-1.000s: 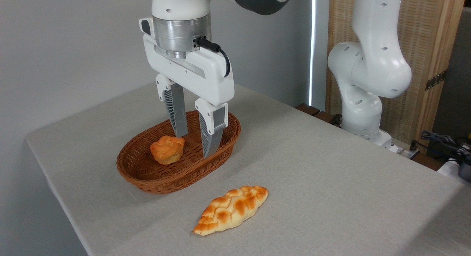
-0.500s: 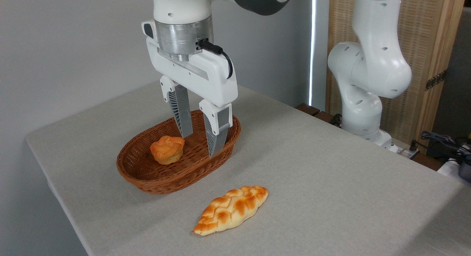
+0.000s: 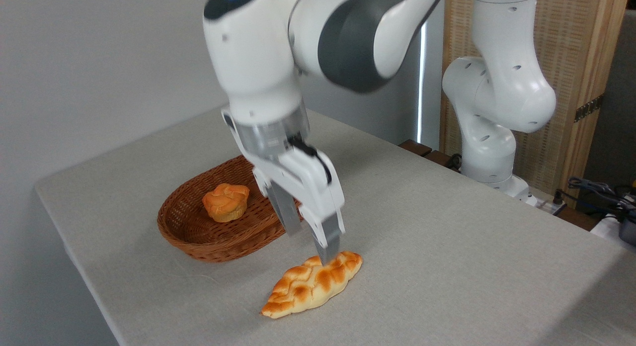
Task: Put bread into the basket
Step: 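Move the gripper down onto the braided bread roll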
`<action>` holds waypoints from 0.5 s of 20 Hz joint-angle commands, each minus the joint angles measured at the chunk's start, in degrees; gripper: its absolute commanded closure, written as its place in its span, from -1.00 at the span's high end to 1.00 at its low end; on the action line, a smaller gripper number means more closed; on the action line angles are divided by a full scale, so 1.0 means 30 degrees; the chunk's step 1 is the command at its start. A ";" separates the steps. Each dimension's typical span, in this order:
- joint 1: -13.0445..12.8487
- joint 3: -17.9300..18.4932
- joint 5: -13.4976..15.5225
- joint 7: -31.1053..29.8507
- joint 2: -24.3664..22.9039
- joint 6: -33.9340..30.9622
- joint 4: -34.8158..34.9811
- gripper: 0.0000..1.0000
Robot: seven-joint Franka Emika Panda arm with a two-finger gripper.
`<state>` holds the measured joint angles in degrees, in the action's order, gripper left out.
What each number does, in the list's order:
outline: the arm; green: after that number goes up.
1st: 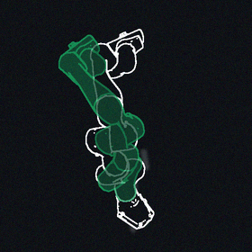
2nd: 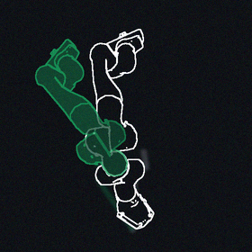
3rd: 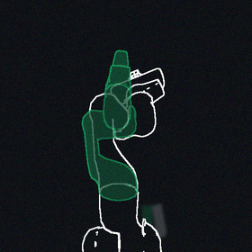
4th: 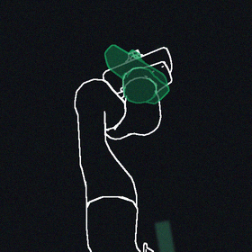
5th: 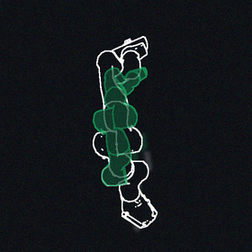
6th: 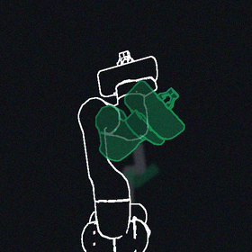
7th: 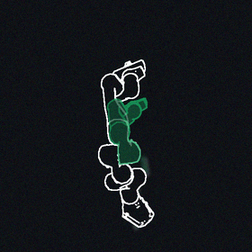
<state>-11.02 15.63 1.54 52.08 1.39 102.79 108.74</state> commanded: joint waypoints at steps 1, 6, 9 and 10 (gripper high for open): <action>-0.0107 0.0123 -0.0979 0.0336 0.0999 0.0483 0.0141 1.00; -0.0107 0.0123 -0.1188 0.0307 0.1820 0.0542 0.0140 1.00; -0.0137 -0.0022 -0.1159 0.0278 0.1996 0.0542 0.0169 1.00; -0.0137 -0.0081 -0.1159 0.0278 0.2055 0.0542 0.0170 1.00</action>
<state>-11.08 15.49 -1.24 52.10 7.13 103.74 109.20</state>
